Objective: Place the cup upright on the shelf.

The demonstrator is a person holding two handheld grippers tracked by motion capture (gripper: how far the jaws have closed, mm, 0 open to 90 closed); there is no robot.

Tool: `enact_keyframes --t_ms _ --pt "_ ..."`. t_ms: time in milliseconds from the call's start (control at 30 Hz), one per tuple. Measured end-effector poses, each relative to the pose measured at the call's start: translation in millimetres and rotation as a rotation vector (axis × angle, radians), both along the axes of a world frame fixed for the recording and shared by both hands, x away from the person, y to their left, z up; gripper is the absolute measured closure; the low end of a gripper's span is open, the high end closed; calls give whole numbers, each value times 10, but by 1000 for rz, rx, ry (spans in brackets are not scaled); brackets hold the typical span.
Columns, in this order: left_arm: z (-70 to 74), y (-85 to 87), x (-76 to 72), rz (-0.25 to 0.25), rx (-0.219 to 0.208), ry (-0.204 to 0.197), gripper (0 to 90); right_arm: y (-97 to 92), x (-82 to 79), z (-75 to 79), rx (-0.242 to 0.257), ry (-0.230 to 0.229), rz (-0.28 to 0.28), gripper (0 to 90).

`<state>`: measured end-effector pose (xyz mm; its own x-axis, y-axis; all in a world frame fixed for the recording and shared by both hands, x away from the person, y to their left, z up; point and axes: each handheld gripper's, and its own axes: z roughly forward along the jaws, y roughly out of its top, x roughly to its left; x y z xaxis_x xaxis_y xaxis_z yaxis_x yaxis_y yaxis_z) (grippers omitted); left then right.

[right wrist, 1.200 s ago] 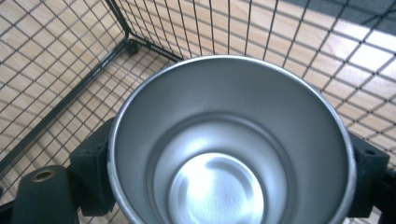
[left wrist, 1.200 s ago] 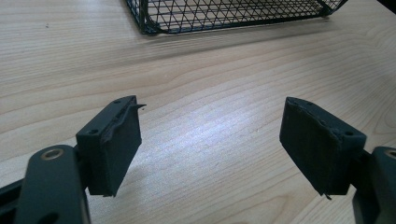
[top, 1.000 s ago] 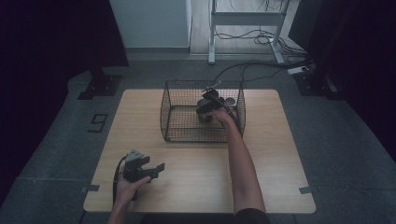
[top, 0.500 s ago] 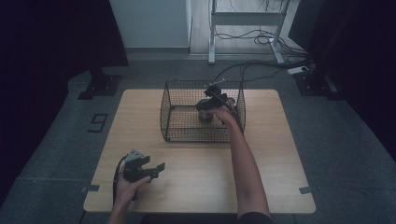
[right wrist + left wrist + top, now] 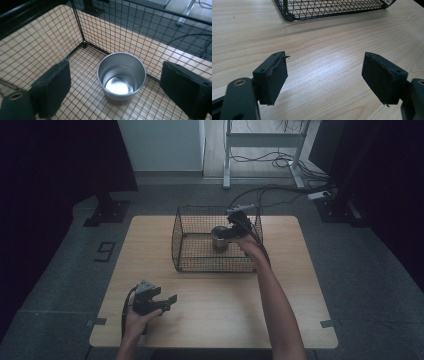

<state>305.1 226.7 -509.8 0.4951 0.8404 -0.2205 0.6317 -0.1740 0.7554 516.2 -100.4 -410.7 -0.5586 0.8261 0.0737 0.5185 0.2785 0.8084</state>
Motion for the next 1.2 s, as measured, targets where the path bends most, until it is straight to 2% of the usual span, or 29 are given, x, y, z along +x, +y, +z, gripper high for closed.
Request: enact_keyframes --t_ms 100,133,167,233,367,567,867,1200 --pt "-5 -2 3 2 5 1 208 -79 -154 29 8 -22 5 127" --pt "-10 -1 5 3 8 4 208 -137 -266 50 11 -34 9 131" --pt "-17 -1 7 4 10 5 208 -137 -266 50 11 -34 9 131" --pt "-28 -3 11 6 15 9 208 -232 -397 75 34 -53 14 135" --pt "-37 -13 14 4 22 15 208 -397 -629 96 51 -81 17 142" --pt "-61 -32 20 5 26 19 208 -709 -982 22 88 -108 11 153" --pt "-87 -44 31 2 32 27 207 -1028 -1423 -276 115 -124 -8 160" --pt "-127 -93 43 -10 48 40 207 -1202 -1829 -715 108 -121 -22 169"
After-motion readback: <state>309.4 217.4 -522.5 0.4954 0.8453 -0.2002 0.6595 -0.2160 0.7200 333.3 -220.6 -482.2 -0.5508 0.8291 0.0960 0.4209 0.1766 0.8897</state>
